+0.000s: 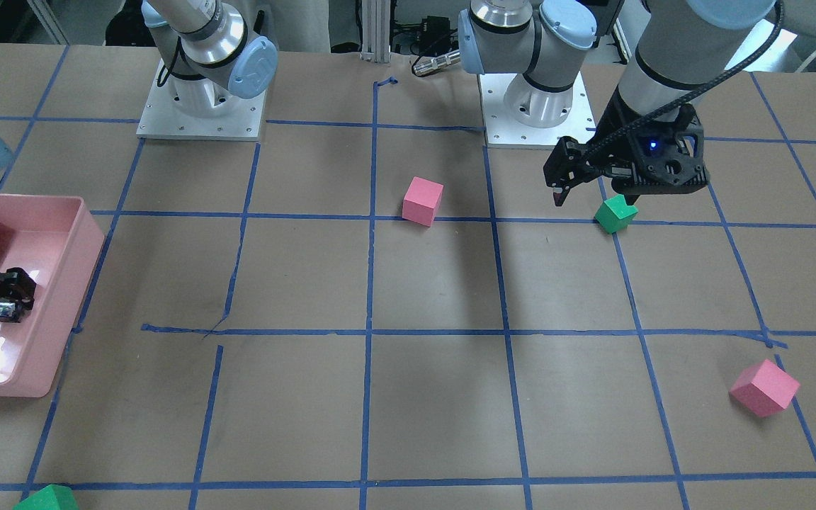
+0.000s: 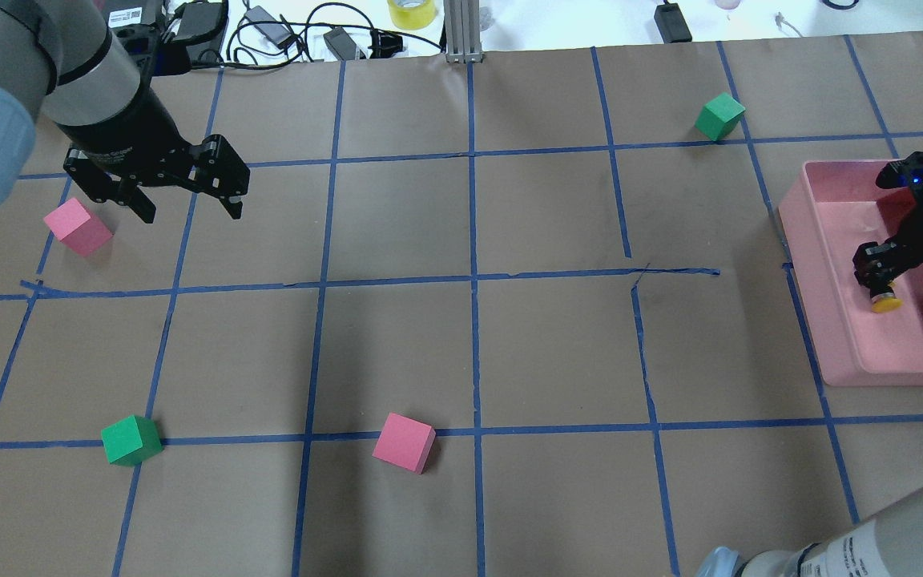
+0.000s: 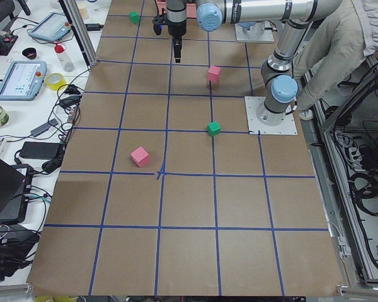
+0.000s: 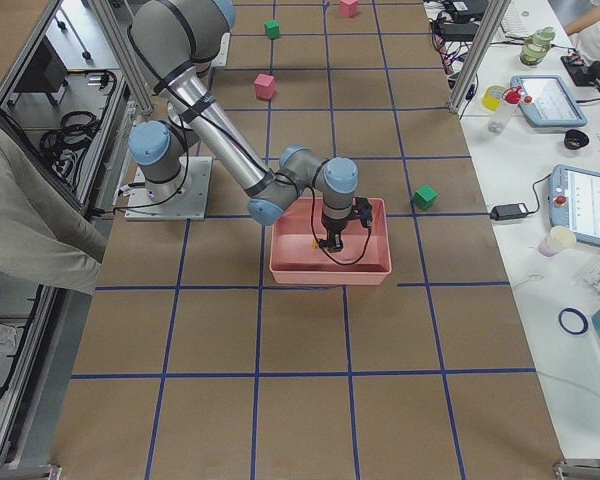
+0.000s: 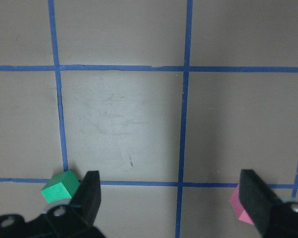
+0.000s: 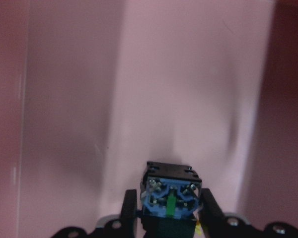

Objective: Align button upright
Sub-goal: 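Lower the right gripper into the tray and grasp the black button switch, then lift the button switch out of the tray and carry it toward the table center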

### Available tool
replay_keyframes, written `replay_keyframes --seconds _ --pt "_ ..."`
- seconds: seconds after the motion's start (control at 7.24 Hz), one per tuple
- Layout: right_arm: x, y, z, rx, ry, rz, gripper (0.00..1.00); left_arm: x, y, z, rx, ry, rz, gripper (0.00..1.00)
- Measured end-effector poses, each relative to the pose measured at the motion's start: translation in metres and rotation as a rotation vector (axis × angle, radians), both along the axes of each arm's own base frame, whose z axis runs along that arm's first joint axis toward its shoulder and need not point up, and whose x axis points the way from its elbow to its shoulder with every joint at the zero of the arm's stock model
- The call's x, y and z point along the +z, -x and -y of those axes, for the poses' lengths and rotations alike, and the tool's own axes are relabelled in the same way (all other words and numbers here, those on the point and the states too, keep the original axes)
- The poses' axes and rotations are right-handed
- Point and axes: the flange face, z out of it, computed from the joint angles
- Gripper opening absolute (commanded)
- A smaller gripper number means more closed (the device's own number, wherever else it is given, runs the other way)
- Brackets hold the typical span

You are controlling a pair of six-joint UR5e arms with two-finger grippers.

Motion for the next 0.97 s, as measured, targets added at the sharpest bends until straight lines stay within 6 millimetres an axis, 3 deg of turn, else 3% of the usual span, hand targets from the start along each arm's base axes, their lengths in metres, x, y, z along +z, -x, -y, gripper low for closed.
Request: replay_keyframes --seconds 0.28,0.41,0.55,0.83,0.97 --pt "0.016 0.002 0.004 0.003 0.018 -0.008 0.0 0.0 0.0 0.0 0.0 0.0 0.001 1.0" --pt "0.042 0.0 0.007 0.0 0.027 -0.007 0.0 0.0 -0.001 0.0 0.001 0.0 -0.001 1.0" --pt "0.08 -0.01 0.012 -0.006 0.029 -0.001 0.0 0.001 -0.002 0.0 0.004 0.003 -0.002 1.0" --pt "0.157 -0.065 0.036 0.028 0.038 0.002 0.0 0.002 -0.002 0.0 0.005 0.004 -0.003 1.0" --pt "0.18 -0.11 0.051 0.045 0.047 0.005 0.0 0.001 -0.002 -0.001 0.005 0.002 -0.004 1.0"
